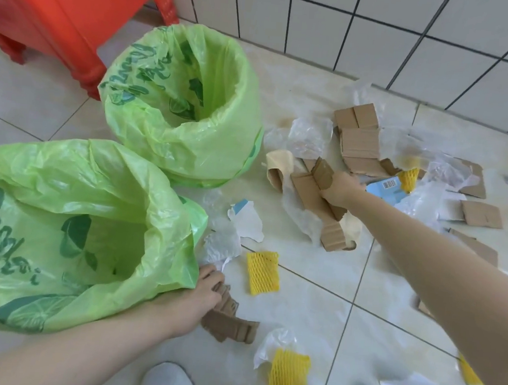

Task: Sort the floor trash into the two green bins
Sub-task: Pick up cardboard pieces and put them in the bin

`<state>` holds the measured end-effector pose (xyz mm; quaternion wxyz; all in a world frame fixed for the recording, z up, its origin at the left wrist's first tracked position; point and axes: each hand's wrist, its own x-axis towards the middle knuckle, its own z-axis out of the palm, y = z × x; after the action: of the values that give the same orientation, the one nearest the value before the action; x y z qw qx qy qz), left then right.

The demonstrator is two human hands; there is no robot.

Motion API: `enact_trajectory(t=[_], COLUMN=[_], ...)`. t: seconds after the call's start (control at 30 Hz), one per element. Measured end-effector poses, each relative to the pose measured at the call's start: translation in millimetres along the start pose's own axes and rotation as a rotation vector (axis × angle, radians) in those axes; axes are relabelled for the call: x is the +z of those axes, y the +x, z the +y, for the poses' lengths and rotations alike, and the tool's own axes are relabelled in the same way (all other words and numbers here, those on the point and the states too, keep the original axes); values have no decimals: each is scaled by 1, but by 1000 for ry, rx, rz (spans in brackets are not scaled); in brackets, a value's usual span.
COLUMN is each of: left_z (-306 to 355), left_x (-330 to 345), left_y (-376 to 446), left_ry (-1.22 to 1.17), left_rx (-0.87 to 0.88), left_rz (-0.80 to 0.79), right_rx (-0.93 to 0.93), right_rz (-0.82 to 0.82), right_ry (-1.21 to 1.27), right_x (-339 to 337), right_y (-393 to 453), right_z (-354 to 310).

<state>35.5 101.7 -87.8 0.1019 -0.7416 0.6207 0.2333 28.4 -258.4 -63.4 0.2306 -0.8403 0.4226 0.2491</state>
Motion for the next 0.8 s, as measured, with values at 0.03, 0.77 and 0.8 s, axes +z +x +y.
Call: enact_trajectory(t=[0.03, 0.77, 0.8], left_z=[0, 48, 49], left_x=[-1, -125, -134], left_y=[-1, -8, -12], left_ry=[-13, -899, -948], left_rx=[-28, -452, -449], left_rz=[-35, -20, 19], right_rx=[18, -287, -310], right_rz=[10, -16, -2], right_ry=[-19, 101, 107], right_x=[1, -47, -53], right_y=[0, -139, -148], right_z=[1, 32, 32])
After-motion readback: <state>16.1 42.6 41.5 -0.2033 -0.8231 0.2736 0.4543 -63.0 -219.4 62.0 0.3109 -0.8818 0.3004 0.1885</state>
